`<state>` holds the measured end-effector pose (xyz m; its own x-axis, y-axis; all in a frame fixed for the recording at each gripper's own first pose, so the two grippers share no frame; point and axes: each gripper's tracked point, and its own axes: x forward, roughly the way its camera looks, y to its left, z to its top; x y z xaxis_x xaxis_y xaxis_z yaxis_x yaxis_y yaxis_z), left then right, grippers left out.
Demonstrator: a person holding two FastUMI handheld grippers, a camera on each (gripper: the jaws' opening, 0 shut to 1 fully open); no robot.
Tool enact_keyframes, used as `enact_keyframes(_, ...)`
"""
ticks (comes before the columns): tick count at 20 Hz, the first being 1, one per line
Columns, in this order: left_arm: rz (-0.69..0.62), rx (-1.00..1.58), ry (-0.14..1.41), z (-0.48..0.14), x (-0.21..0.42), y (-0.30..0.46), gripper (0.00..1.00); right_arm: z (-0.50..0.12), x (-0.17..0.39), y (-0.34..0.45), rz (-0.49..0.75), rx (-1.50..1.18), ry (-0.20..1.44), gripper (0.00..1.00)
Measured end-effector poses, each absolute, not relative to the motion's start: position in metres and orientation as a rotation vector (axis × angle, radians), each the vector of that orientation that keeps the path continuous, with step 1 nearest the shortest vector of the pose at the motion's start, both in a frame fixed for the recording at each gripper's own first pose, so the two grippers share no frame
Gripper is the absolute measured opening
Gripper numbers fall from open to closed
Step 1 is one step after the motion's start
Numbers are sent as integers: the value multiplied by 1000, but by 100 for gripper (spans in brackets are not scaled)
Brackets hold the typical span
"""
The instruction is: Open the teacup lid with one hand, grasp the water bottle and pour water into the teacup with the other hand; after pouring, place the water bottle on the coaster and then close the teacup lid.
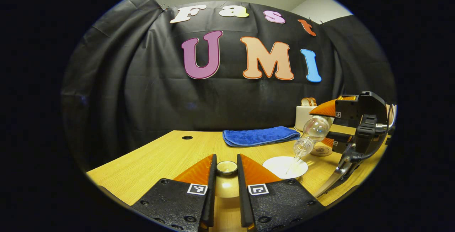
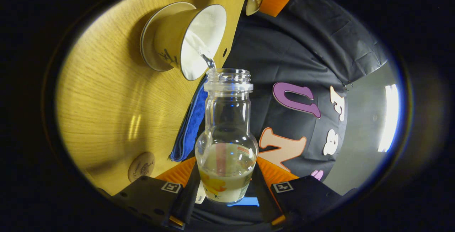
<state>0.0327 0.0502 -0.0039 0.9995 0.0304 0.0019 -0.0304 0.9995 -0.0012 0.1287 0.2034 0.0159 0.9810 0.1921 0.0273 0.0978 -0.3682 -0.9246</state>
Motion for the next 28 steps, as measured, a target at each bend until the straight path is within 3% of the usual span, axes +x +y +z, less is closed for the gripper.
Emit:
enact_keyframes(15, 30, -1, -1, -4, 33, 51, 27, 59, 117, 222, -3, -2082, -429, 78)
enact_keyframes(20, 30, 0, -2, -3, 32, 51, 27, 43, 117, 218, 41, -2008, -364, 79)
enact_keyframes(23, 30, 1, -3, -4, 32, 51, 27, 18, 119, 207, 114, -1837, -225, 80)
enact_keyframes(24, 31, 1, -2, -4, 32, 50, 27, 14, 118, 208, 134, -1788, -192, 76)
enact_keyframes(28, 31, 0, -2, -4, 32, 50, 27, -8, 114, 204, 220, -1587, -41, 79)
